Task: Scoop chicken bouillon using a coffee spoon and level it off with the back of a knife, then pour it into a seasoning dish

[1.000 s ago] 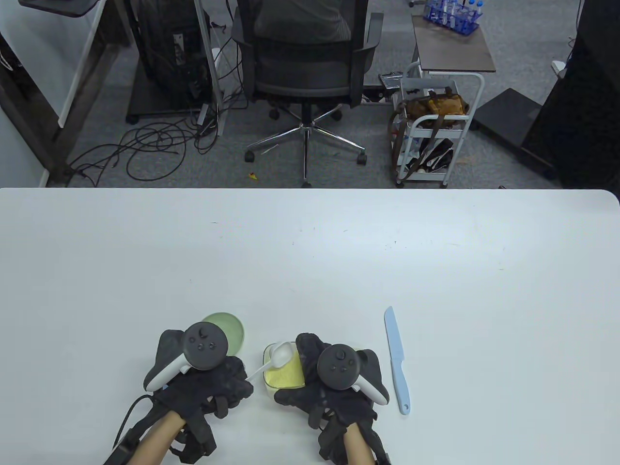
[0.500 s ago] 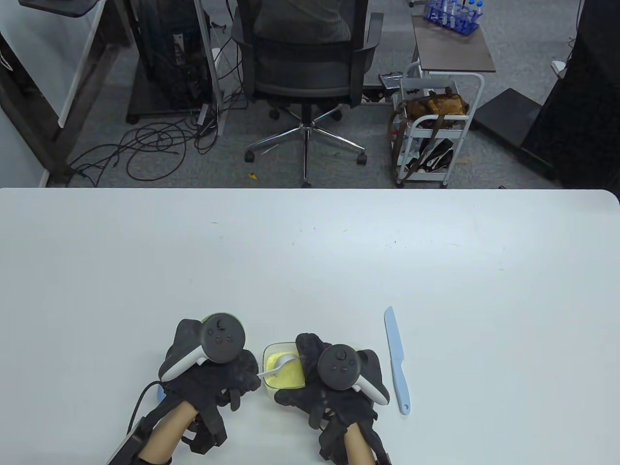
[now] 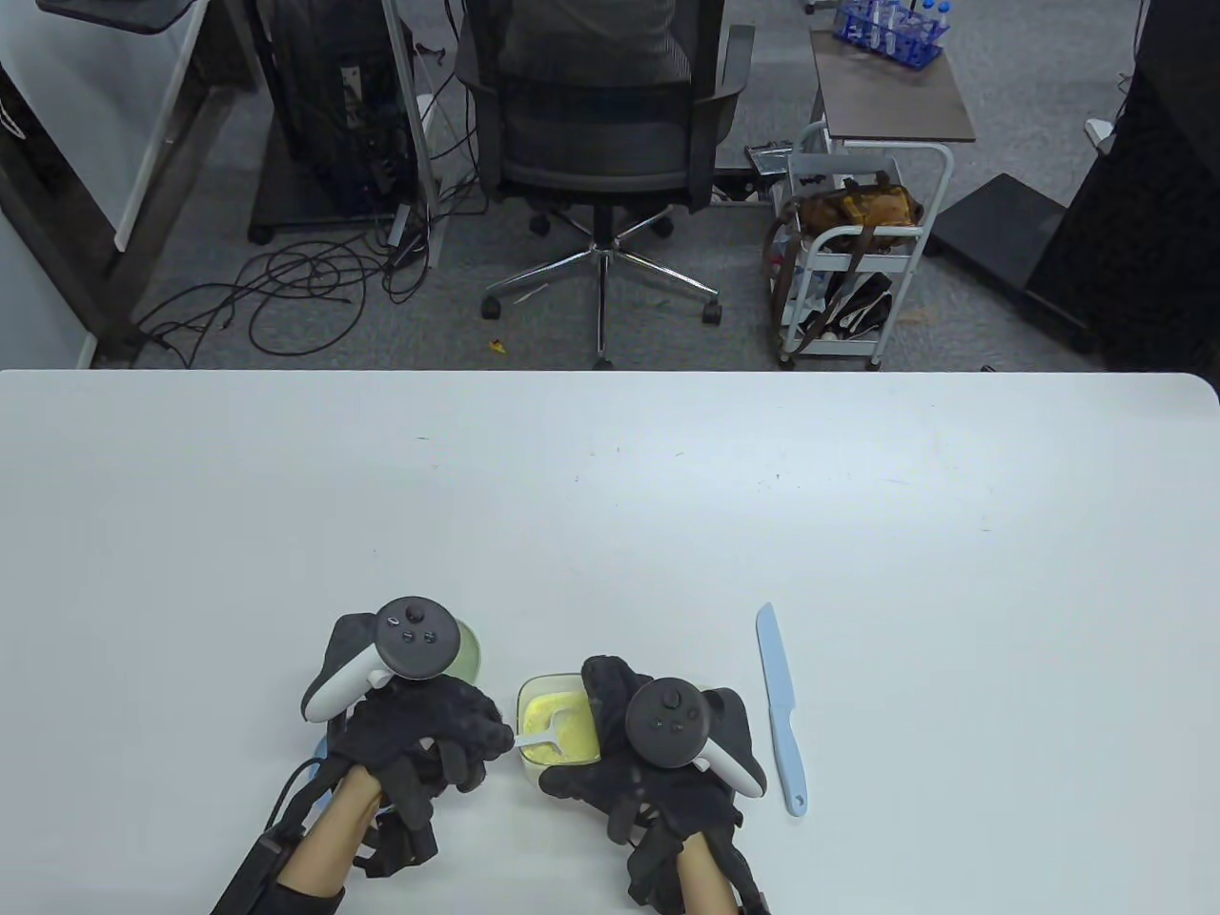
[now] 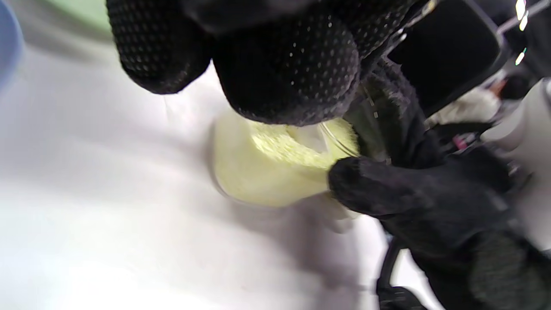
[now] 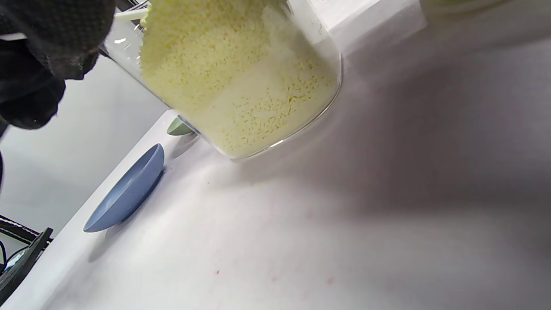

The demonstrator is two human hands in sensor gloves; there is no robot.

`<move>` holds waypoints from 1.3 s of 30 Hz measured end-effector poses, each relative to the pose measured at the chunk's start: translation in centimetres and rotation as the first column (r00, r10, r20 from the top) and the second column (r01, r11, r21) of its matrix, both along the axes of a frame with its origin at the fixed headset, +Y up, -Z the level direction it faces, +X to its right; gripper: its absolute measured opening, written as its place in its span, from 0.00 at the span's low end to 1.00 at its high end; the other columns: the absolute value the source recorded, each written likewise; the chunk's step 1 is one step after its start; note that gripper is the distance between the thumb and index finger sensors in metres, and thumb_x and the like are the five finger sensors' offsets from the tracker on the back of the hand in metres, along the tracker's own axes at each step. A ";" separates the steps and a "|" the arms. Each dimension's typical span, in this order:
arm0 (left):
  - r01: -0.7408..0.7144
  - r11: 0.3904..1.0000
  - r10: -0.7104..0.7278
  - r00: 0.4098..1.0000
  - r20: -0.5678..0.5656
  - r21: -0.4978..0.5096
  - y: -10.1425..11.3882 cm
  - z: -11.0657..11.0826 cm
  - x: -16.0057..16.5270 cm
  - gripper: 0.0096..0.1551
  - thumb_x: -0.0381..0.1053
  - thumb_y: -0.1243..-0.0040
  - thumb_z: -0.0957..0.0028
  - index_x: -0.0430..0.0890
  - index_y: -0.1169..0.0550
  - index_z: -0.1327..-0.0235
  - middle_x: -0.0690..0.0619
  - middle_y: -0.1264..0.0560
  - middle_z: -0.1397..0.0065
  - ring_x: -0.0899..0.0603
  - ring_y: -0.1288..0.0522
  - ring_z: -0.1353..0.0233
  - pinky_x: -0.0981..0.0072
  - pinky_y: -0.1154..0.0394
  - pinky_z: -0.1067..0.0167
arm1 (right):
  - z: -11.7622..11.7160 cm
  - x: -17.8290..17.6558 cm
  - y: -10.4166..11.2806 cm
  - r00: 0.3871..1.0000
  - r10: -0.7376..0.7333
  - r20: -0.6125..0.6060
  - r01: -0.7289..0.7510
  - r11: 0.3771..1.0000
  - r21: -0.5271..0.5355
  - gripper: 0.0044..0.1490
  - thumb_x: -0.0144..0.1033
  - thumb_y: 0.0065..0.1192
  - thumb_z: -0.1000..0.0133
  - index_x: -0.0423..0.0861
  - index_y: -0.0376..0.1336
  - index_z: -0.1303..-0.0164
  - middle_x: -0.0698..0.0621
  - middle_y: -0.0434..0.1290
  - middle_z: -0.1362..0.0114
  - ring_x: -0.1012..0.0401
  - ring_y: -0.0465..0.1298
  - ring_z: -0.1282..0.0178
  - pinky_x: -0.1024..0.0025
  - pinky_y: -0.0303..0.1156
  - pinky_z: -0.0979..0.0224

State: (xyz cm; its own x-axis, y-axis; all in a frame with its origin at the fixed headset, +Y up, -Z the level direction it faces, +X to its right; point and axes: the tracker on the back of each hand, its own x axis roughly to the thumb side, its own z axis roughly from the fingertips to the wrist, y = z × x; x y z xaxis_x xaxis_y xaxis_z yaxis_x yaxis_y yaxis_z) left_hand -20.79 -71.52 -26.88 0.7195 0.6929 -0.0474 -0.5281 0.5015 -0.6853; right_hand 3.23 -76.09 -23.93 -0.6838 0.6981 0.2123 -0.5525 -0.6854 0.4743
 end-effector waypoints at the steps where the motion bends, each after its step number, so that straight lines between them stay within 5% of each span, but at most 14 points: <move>1: -0.054 0.998 0.053 0.999 -0.007 -0.031 -0.3 0.2 -0.3 0.21 0.48 0.32 0.51 0.30 0.15 0.62 0.44 0.13 0.78 0.60 0.23 0.92 0.64 0.20 0.62 | 0.0 0.0 0.0 1.000 0.001 0.000 -0.001 1.000 0.000 0.69 0.61 0.65 0.49 0.50 0.20 0.28 0.40 0.26 0.17 0.34 0.30 0.21 0.31 0.26 0.25; 26: -0.281 0.953 0.297 0.941 -0.161 0.117 -0.7 3.3 -3.3 0.21 0.48 0.33 0.52 0.30 0.16 0.61 0.44 0.13 0.77 0.60 0.23 0.92 0.64 0.19 0.63 | 0.5 1.1 0.9 0.999 0.022 -0.025 -0.022 1.000 0.008 0.71 0.64 0.64 0.49 0.51 0.18 0.30 0.41 0.19 0.19 0.34 0.26 0.21 0.31 0.22 0.25; 30: -0.301 0.945 0.318 0.935 -0.157 0.126 -0.4 3.5 -3.4 0.21 0.48 0.33 0.52 0.30 0.16 0.61 0.44 0.13 0.77 0.60 0.23 0.92 0.64 0.20 0.62 | 1.7 4.9 3.2 0.989 0.044 0.142 -0.060 0.992 0.109 0.68 0.63 0.63 0.48 0.48 0.22 0.27 0.38 0.24 0.18 0.34 0.30 0.21 0.31 0.25 0.25; 33: -0.302 0.945 0.320 0.935 -0.154 0.128 -0.4 3.6 -3.5 0.21 0.48 0.32 0.52 0.30 0.16 0.61 0.44 0.13 0.77 0.60 0.23 0.92 0.64 0.20 0.62 | 2.6 8.9 4.1 0.900 0.114 0.420 -0.198 0.966 0.164 0.58 0.55 0.65 0.48 0.43 0.36 0.23 0.33 0.41 0.17 0.34 0.46 0.22 0.30 0.38 0.25; 36: -0.313 0.940 0.331 0.931 -0.151 0.133 -0.2 3.7 -3.6 0.21 0.48 0.33 0.52 0.30 0.16 0.61 0.44 0.13 0.77 0.60 0.23 0.92 0.64 0.20 0.62 | 3.4 12.8 3.9 0.704 0.209 0.679 -0.353 0.932 0.079 0.45 0.45 0.68 0.48 0.38 0.52 0.27 0.32 0.61 0.26 0.36 0.63 0.34 0.31 0.49 0.28; 39: -0.322 0.936 0.341 0.928 -0.148 0.140 -0.1 3.8 -3.7 0.21 0.48 0.32 0.52 0.30 0.16 0.61 0.44 0.13 0.77 0.60 0.23 0.92 0.64 0.20 0.62 | 3.5 14.8 2.5 0.613 0.349 0.709 -0.410 0.908 -0.093 0.39 0.43 0.69 0.49 0.37 0.59 0.33 0.33 0.69 0.35 0.40 0.69 0.44 0.33 0.53 0.33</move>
State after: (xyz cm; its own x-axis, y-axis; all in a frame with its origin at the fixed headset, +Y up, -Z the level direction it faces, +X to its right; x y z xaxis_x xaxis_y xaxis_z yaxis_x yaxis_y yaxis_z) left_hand -24.52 -71.64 -23.12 0.4359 0.8983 -0.0557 -0.7793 0.3458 -0.5225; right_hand 18.01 -73.64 -20.40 -0.8486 0.3452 -0.4009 -0.3785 -0.9256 0.0041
